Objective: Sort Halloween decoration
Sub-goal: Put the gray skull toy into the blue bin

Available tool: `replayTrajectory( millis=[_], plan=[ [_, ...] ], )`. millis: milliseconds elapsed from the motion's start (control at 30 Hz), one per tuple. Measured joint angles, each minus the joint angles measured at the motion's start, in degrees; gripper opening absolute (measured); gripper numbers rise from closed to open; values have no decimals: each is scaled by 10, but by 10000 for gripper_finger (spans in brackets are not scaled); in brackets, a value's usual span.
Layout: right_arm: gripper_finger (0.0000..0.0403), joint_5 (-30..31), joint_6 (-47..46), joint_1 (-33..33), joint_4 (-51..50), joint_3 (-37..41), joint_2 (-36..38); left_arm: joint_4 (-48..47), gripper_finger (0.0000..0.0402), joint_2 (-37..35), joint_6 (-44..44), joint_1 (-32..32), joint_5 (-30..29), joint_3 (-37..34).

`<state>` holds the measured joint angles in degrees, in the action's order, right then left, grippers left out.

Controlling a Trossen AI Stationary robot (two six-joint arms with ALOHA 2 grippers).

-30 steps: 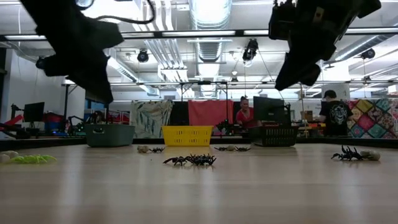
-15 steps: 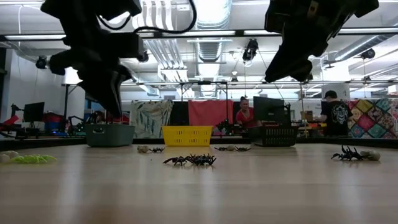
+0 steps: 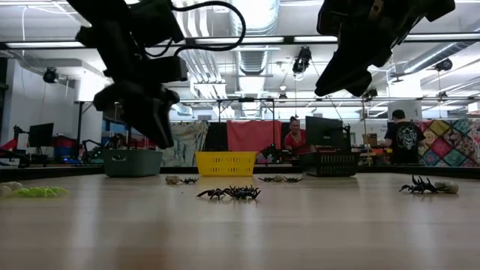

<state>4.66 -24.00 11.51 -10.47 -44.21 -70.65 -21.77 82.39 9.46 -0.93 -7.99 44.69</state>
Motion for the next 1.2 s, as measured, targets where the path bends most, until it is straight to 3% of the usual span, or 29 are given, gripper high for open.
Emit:
replayTrajectory(
  millis=[233, 600, 1200],
  plan=[
    [69, 0, 16, 0, 1, 0, 0, 21, 150, 0, 21, -10, 0, -20],
    [74, 0, 22, 0, 1, 0, 0, 135, 138, 0, 20, -34, 0, -82],
    [72, 0, 22, 0, 1, 0, 0, 232, 137, 0, -2, -37, 0, -137]
  ],
)
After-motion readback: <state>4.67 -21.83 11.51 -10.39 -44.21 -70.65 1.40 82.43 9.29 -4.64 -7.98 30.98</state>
